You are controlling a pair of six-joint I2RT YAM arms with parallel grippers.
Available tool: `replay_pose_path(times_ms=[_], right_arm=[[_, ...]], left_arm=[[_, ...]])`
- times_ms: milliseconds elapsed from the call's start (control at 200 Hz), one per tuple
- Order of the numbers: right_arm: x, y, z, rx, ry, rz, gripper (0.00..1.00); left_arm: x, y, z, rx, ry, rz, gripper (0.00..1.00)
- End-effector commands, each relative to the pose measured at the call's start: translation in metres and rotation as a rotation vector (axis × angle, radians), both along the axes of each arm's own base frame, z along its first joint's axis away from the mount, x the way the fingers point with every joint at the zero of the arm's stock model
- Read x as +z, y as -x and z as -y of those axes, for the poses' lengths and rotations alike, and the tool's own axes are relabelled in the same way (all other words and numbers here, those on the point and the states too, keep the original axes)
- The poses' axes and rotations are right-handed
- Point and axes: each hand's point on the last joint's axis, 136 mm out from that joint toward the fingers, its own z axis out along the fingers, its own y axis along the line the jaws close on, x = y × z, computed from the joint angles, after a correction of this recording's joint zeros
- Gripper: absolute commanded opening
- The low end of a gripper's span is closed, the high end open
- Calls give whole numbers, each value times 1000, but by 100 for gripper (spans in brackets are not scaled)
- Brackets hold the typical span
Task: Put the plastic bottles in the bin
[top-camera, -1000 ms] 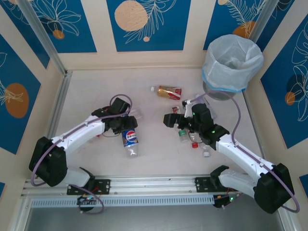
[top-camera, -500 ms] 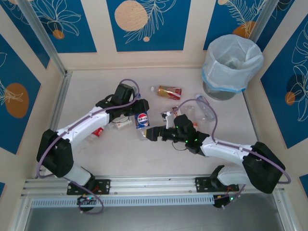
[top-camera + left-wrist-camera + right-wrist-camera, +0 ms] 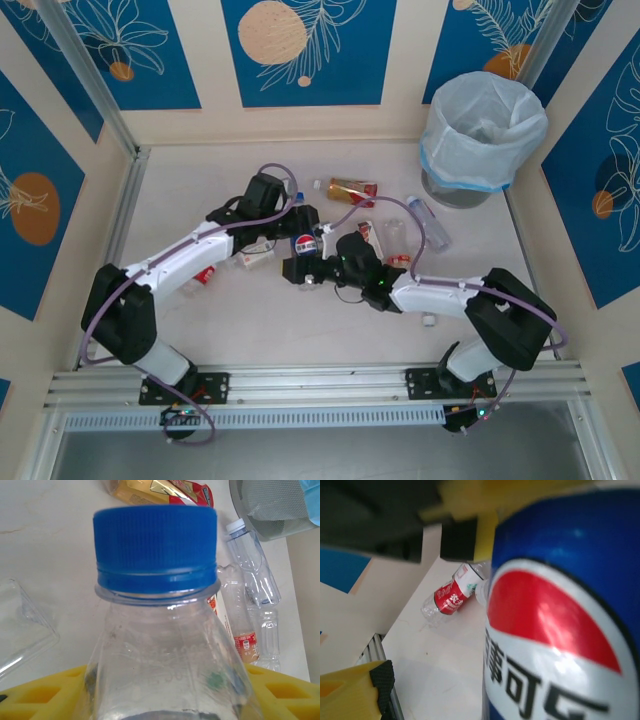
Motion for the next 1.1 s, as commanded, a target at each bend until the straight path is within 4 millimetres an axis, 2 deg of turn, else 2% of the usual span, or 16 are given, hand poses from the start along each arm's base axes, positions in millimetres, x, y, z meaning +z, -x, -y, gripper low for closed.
replay_pose_path(times_ms=[0, 165, 325, 475, 670, 800, 945, 1095], right_arm=[[-6, 1, -13, 33, -1, -12, 92], [-21, 2, -13, 18, 19, -47, 91], [-29, 9, -9, 42, 35, -55, 75], [-28, 11, -8, 65, 45, -53, 56], [-23, 11, -4, 66, 49, -24, 45], [-22, 11, -1, 70, 59, -18, 42], [-18, 11, 0, 71, 51, -13, 38], [-16, 11, 0, 71, 41, -13, 34]], left_arm=[[9, 7, 20, -59, 82, 4, 50], [10, 6, 18, -50, 85, 11, 51], [15, 6, 22, -72, 94, 18, 51], [18, 6, 30, -91, 130, 8, 51], [18, 7, 29, -97, 124, -1, 52], [30, 9, 34, -124, 148, 6, 59], [51, 11, 40, -157, 197, 27, 74], [67, 14, 47, -193, 244, 41, 85]])
